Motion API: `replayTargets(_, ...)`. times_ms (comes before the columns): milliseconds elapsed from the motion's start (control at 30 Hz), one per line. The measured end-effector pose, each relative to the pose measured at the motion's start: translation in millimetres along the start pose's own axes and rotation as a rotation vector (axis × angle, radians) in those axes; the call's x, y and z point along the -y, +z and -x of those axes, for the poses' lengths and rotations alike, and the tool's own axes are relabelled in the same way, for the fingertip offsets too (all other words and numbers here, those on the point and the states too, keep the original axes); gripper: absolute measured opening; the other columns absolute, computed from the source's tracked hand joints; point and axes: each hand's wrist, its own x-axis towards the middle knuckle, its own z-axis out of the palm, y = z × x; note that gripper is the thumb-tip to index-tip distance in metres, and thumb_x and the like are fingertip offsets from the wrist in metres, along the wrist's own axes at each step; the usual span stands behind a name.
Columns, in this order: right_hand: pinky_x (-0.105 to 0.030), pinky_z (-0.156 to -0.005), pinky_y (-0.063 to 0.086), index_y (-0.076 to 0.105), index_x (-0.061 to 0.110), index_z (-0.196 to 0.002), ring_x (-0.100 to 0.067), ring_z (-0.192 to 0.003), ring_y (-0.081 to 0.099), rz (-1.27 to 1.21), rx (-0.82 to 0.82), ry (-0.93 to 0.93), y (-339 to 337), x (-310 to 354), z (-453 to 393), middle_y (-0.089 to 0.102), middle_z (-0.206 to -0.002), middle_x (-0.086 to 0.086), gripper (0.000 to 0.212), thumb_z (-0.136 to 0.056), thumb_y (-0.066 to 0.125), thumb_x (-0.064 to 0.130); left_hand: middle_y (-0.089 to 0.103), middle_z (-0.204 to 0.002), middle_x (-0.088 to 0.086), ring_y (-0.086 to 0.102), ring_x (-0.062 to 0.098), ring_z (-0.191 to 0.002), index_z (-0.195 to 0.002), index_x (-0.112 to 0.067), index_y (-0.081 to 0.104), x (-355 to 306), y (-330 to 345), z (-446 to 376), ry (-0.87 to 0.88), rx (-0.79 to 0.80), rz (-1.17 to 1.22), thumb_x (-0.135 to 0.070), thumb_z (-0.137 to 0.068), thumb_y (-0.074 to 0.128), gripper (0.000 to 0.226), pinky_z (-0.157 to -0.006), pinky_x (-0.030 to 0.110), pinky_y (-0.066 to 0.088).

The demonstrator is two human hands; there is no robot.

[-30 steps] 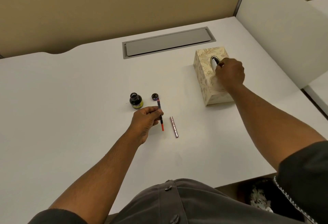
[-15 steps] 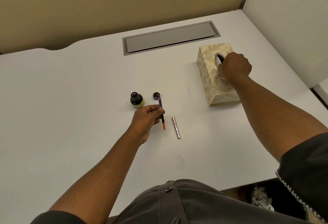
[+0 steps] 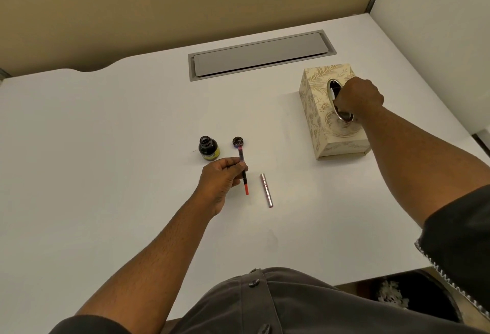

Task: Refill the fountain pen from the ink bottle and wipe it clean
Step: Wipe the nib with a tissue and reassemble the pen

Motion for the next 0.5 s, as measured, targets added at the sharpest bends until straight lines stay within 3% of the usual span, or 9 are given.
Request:
replayTargets(233,-0.037,-0.078,0.049,0.063,0.002,-0.104,-0.035,-0.098,0.064,-0.234,-0.034,0.015,-5.1,0.7,-1.0,0.067,-0.108,-0.016,0.035,-0.086,0.06,0.032,0.074,-0.094,0.006,0.069,0.016,-0.086,-0.099,-0.013,0.069,0.0,-2.4,2.1,0.013,0.001,0.006,-0.013,-0.086,0.068,0.013,-0.078,0.029,0.052)
replayTargets(300,-0.034,-0.077,0.046,0.062,0.003,-0.106,-0.031,-0.095,0.061,-0.315,-0.049,0.026,-10.4,2.8,0.0,0.066,-0.111,-0.015,0.033,-0.086,0.054,0.028,0.075,-0.095,0.007,0.069,0.016,-0.087,-0.099,-0.013,0.069,0.8,-2.4,2.4,0.013,0.0,0.008,-0.013,-0.086,0.068,0.013,-0.078,0.029,0.052)
replayTargets(400,-0.033,-0.08,0.045,0.058,0.0,-0.118,-0.035,-0.106,0.061,-0.38,-0.046,0.02,-19.6,6.1,-0.2,0.063,-0.121,-0.019,0.037,-0.089,0.046,0.02,0.075,-0.095,0.007,0.069,0.016,-0.086,-0.1,-0.013,0.069,1.2,-2.0,2.7,0.011,0.0,0.007,-0.013,-0.086,0.068,0.014,-0.077,0.028,0.051)
replayTargets(500,-0.029,-0.063,0.046,0.062,0.0,-0.108,-0.03,-0.082,0.064,-0.461,-0.053,0.051,-30.0,8.6,-0.5,0.066,-0.103,-0.019,0.027,-0.089,0.05,0.014,0.075,-0.094,0.006,0.069,0.016,-0.086,-0.101,-0.012,0.069,1.5,-2.1,3.2,0.015,0.003,0.004,-0.013,-0.086,0.068,0.015,-0.077,0.029,0.051)
